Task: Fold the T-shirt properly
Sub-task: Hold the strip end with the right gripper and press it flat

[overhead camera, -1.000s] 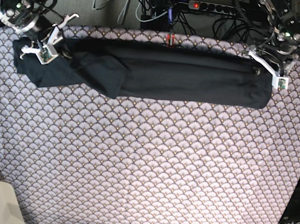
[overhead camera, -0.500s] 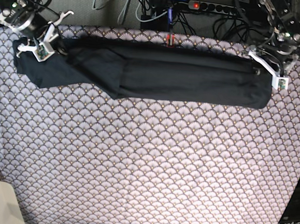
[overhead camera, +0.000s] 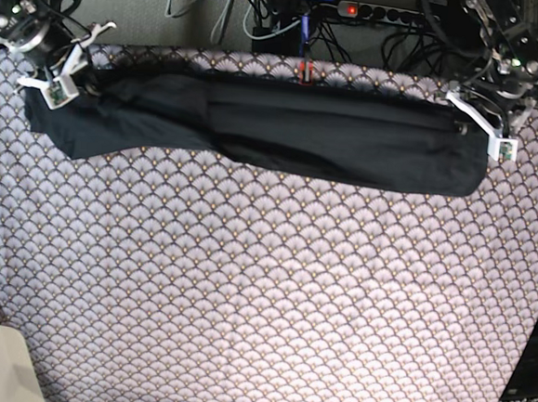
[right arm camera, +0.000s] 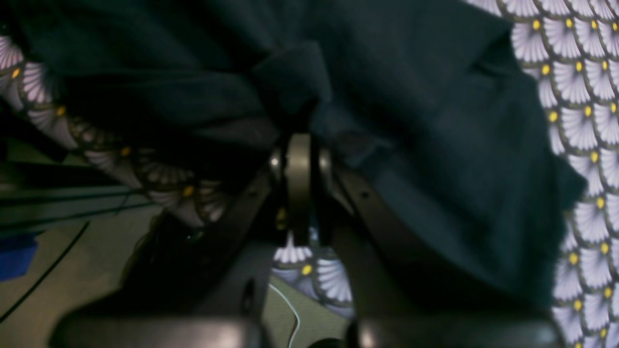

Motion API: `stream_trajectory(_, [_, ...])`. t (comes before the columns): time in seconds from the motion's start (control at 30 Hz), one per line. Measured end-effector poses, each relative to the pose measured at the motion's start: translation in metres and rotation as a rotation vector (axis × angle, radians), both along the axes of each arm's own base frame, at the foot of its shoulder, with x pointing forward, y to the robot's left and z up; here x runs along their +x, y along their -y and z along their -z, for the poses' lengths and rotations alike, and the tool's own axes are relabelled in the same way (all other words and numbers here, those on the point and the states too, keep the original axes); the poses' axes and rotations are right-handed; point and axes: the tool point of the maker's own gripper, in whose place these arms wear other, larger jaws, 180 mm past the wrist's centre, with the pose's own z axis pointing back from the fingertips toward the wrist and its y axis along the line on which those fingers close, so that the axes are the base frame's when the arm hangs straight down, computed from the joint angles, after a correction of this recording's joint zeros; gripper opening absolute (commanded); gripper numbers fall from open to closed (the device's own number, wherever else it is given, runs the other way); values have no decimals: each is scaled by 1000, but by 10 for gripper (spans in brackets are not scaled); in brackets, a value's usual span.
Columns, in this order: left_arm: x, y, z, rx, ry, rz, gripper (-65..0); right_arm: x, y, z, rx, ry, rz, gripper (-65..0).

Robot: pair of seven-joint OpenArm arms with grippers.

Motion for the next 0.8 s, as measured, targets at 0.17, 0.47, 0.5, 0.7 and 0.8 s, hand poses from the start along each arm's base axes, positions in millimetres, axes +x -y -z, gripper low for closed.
stream_trajectory(0.17, [0,0,0,0,0,0,-321,2,6,-2,-10,8,12,-650])
stream_trajectory(0.47, [0,0,0,0,-1,0,-321,2,6,-2,-10,7,12,-650])
stream_trajectory(0.5, [0,0,0,0,-1,0,-321,2,6,-2,-10,7,12,-650])
stream_trajectory(0.7, [-1,0,0,0,-2,0,-321,0,5,-2,-8,2,9,-571])
stream_trajectory(0.8, [-1,0,1,0,-3,0,-321,0,5,-1,-7,2,10,-490])
